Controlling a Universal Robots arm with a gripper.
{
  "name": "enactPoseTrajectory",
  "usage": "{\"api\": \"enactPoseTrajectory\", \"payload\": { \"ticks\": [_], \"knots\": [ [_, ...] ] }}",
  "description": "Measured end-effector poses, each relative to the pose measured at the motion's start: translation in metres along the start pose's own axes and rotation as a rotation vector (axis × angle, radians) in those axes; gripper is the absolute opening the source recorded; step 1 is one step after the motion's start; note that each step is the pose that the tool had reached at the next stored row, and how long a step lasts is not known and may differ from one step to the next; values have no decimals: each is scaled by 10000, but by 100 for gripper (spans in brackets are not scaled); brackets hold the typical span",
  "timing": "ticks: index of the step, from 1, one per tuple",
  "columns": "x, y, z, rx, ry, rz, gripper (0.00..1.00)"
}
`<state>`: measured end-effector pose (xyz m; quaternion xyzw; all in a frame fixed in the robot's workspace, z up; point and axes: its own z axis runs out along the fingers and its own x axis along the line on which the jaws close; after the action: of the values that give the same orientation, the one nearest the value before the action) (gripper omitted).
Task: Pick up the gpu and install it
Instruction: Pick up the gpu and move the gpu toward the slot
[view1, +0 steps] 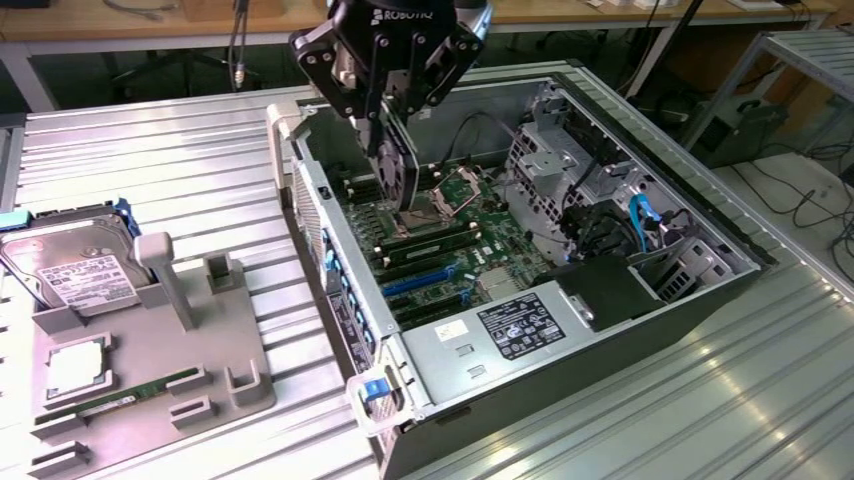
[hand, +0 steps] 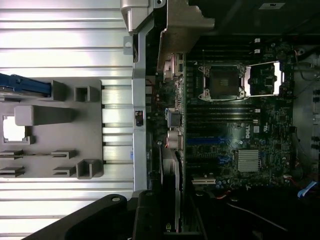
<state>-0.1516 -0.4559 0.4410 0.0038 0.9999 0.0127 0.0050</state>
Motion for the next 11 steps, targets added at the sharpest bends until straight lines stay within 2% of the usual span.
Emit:
{"api": "enactPoseTrajectory", "payload": {
  "ticks": [11],
  "knots": [
    [-150,1,2,0,0,0,27]
  ]
}}
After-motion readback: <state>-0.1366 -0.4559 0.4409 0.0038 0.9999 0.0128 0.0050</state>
